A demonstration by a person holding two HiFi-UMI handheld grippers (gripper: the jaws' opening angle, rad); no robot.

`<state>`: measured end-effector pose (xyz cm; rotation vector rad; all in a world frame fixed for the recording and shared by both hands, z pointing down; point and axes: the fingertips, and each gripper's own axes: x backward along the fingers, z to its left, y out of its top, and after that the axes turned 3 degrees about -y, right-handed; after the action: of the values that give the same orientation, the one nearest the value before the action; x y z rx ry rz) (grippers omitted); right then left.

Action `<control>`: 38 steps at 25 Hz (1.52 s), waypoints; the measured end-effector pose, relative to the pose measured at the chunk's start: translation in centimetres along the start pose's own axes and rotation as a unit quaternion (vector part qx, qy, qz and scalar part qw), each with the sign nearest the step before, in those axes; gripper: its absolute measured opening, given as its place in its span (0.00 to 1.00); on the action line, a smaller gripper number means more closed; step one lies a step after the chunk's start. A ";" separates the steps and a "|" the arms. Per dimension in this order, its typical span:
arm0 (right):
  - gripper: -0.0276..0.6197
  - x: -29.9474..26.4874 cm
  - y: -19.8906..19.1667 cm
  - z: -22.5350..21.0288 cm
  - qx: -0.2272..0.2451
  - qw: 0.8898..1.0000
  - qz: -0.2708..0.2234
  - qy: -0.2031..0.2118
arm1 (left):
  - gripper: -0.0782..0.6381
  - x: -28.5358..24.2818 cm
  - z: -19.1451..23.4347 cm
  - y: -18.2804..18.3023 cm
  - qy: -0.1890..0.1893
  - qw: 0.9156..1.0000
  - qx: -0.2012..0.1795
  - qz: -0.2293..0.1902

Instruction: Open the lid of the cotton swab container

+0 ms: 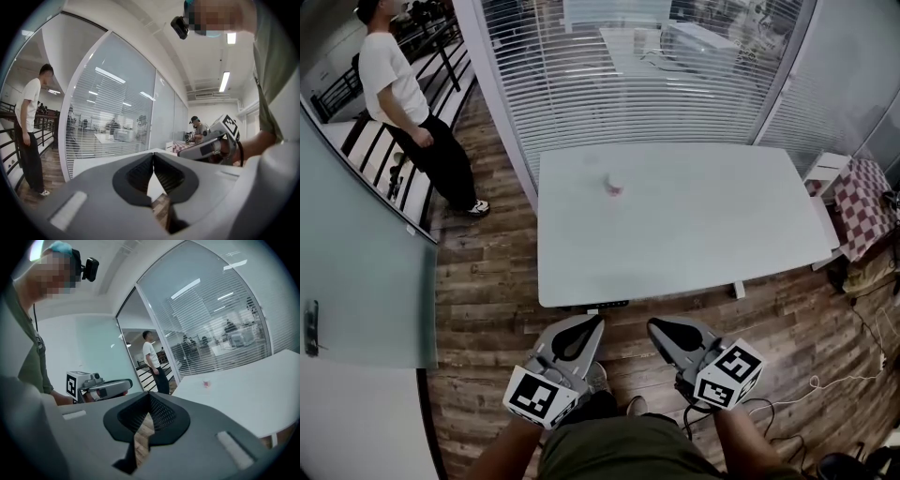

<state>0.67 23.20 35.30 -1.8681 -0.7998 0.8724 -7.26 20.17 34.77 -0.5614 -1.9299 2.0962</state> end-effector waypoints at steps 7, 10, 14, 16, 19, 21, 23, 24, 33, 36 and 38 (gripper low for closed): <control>0.06 -3.1 0.9 -1.0 -0.001 1.000 0.003 -0.010 | 0.12 -0.9 3.5 0.0 -0.010 1.000 0.003 0.000; 0.06 -4.4 1.5 -1.3 -0.001 1.000 0.002 -0.016 | 0.12 -1.4 4.8 0.0 -0.018 1.000 0.002 0.001; 0.06 -6.2 2.2 -1.8 -0.002 1.000 -0.001 -0.023 | 0.12 -1.9 6.8 0.1 -0.026 1.000 -0.001 0.005; 0.06 -7.0 2.5 -2.0 -0.002 1.000 -0.003 -0.025 | 0.12 -2.1 7.6 0.4 -0.027 1.000 -0.003 0.003; 0.06 -7.6 3.1 -2.4 -0.001 1.000 -0.004 -0.026 | 0.12 -2.7 8.5 0.5 -0.028 1.000 0.003 0.001; 0.06 -8.0 3.6 -3.0 -0.001 1.000 -0.005 -0.028 | 0.12 -3.3 9.1 0.4 -0.028 1.000 0.008 0.002; 0.06 -8.3 4.0 -3.6 -0.001 1.000 -0.005 -0.030 | 0.12 -3.9 9.6 0.7 -0.028 1.000 0.002 0.005; 0.06 -8.5 4.0 -3.9 -0.001 1.000 -0.005 -0.031 | 0.12 -4.2 9.9 0.8 -0.028 1.000 0.000 0.006; 0.06 -10.1 4.9 -8.6 -0.009 1.000 0.003 -0.015 | 0.12 -8.7 12.1 0.0 -0.008 1.000 0.005 0.021; 0.06 -11.1 5.9 -10.8 -0.007 1.000 0.004 -0.001 | 0.12 -10.6 13.3 -0.2 0.008 1.000 0.008 0.025; 0.06 -11.6 6.5 -12.2 -0.007 1.000 0.005 0.007 | 0.12 -11.8 14.1 -0.4 0.017 0.999 0.011 0.027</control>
<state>5.53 5.84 36.55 -1.8898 -0.7908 0.8621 -2.75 2.48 37.33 -0.6467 -1.8910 2.1232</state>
